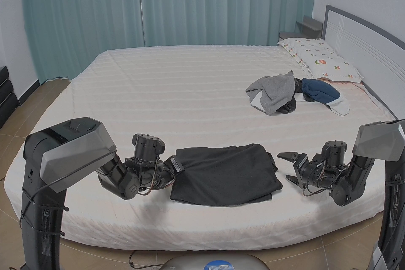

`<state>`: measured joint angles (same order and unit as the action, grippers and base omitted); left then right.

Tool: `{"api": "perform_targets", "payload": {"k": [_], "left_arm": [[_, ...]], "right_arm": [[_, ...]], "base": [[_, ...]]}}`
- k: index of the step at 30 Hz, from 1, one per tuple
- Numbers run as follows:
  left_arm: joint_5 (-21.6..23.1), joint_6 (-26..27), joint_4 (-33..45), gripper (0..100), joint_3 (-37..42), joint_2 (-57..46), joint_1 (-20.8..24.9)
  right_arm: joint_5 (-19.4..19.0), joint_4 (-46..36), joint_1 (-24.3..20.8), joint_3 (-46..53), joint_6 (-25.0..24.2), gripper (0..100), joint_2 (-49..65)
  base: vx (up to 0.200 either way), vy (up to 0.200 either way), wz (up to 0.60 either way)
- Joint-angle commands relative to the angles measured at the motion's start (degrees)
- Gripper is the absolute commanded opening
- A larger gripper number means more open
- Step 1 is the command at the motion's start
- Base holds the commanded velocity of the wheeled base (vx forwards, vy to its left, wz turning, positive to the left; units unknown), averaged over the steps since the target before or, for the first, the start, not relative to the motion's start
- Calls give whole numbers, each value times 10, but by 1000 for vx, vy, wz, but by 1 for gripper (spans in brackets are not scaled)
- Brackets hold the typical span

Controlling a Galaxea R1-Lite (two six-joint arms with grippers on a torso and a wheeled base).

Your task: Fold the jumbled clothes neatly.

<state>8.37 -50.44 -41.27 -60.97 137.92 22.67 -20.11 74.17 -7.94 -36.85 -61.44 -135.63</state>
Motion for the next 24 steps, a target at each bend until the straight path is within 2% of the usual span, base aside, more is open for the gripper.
{"api": "perform_targets", "payload": {"k": [1,24], "left_arm": [[0,-1,0,0,2,-6,-1],[-4,-18,2,0,37,-27,-18]], "right_arm": [[0,0,-1,0,0,100,-1],[1,1,-3,4,10,100,-2]], "base": [[0,200,0],[0,200,0]]}}
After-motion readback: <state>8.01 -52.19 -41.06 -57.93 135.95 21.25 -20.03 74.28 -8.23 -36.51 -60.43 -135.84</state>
